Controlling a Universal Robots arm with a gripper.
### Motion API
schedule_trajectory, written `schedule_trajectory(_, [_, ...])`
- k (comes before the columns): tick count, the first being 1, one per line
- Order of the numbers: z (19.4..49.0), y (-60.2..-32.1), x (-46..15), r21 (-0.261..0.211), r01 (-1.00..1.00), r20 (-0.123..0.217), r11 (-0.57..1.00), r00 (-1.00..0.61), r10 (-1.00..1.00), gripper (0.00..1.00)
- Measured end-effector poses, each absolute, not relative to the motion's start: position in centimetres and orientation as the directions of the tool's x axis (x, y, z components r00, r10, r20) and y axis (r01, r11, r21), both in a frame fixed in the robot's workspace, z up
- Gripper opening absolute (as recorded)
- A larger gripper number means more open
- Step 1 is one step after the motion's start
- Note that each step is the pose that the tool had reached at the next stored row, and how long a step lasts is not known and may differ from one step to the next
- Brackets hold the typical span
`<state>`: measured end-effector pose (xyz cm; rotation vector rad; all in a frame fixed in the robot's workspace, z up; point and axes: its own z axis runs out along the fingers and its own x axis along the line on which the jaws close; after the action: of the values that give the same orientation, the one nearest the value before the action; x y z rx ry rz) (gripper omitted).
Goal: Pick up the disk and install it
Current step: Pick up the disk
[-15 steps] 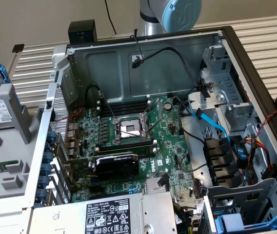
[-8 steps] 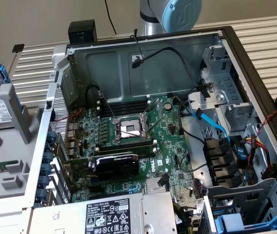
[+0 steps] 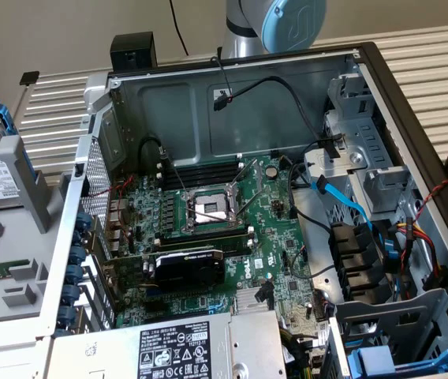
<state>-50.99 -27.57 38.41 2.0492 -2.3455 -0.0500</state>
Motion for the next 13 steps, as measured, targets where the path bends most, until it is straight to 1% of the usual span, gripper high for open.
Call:
schedule_trajectory(7, [38.41, -27.57, -50.99, 0.042, -0.999, -0.001, 0.012, -0.012, -1.000, 0.11])
schedule_trajectory(13, [38.41, -27.57, -51.00, 0.041, -0.999, -0.001, -0.001, 0.001, -1.000, 0.11])
